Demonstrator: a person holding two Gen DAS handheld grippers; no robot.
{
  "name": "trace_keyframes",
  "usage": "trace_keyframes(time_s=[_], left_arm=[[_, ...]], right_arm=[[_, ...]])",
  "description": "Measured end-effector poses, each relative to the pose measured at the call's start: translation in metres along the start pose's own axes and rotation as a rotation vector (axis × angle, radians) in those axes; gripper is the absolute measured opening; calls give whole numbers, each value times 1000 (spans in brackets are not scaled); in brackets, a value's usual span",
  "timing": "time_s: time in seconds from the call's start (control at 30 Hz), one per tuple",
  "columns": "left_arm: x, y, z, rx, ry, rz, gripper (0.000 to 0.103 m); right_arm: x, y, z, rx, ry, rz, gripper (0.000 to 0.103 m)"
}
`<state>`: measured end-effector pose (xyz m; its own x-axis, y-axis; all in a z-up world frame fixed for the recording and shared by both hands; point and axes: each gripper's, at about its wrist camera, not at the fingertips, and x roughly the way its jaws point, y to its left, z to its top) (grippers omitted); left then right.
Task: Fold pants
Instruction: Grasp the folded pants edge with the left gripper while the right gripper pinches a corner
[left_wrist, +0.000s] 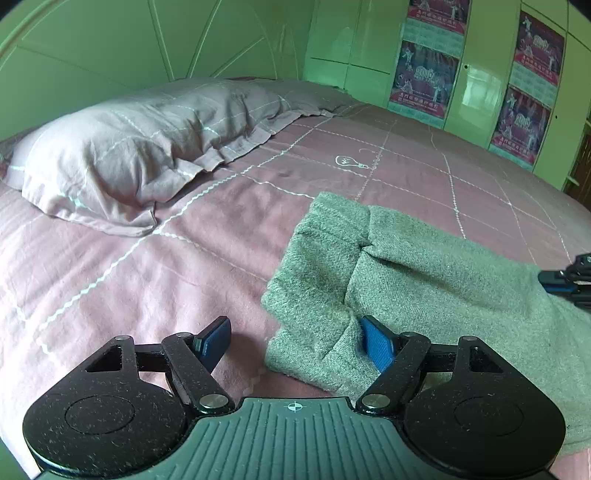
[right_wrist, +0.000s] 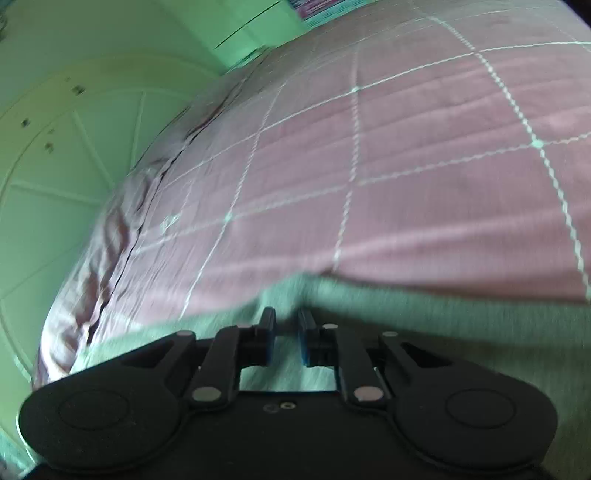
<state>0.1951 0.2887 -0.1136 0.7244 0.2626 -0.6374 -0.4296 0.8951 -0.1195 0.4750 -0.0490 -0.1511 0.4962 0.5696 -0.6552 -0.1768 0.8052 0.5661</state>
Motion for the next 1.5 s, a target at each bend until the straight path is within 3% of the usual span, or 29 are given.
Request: trace_keyframes(time_s=[0.07, 0.13, 0.17, 0.27, 0.4, 0.47, 0.53, 0.6, 0.63, 0.7, 0.8, 0.87, 0.97, 1.17, 1.2, 1.23, 1.37, 1.47, 1.5], left_arm=[[1, -1, -1, 5, -10, 6, 78], [0, 1, -2, 1, -16, -1, 78], [-2, 3, -2, -10, -17, -7, 78], [-25, -4, 1, 21, -95, 15, 78], [-54, -37, -4, 135, -190, -51, 78], [-57, -62, -11, 213, -206, -99, 78], [-52, -83, -19, 292, -169, -128, 78], [-28, -92, -29, 313, -17, -120, 78], [-24, -88, -35, 282, -23, -137, 79], [-25, -86, -36, 280, -34, -145, 80], [-28, -89, -36, 286, -21, -140, 80], [-27, -90, -35, 283, -14, -137, 81], [-25, -93, -34, 287, -6, -134, 84], [-24, -94, -32, 294, 11, -130, 84], [-24, -94, -31, 294, 14, -130, 84], [-24, -94, -31, 296, 16, -130, 84], [-23, -95, -30, 301, 20, -129, 84], [-22, -95, -30, 305, 18, -127, 84], [-22, -95, -30, 305, 19, -127, 84]], right_arm=[[0, -7, 7, 38, -5, -2, 0], [-16, -12, 7, 77, -7, 39, 7], [-34, -12, 5, 52, -47, 55, 12], [-96, -25, -11, -3, -99, 81, 15], [-163, -63, -56, 19, -88, 92, 15], [-183, -80, -80, -1, -58, 69, 14], [-202, -104, -93, -17, -76, -50, 10], [-235, -152, -97, 134, -191, -120, 1], [-258, -175, -99, 234, -254, -153, 1], [-311, -205, -109, 354, -430, -201, 17], [-382, -259, -132, 543, -629, -196, 17], [-411, -292, -145, 658, -708, -210, 17], [-427, -320, -152, 728, -764, -182, 16], [-399, -341, -133, 765, -699, -201, 16], [-392, -341, -130, 760, -694, -198, 9], [-389, -340, -128, 746, -690, -208, 1], [-406, -314, -120, 582, -773, -242, 0], [-394, -334, -117, 638, -676, -327, 0], [-394, -338, -121, 662, -674, -297, 4]])
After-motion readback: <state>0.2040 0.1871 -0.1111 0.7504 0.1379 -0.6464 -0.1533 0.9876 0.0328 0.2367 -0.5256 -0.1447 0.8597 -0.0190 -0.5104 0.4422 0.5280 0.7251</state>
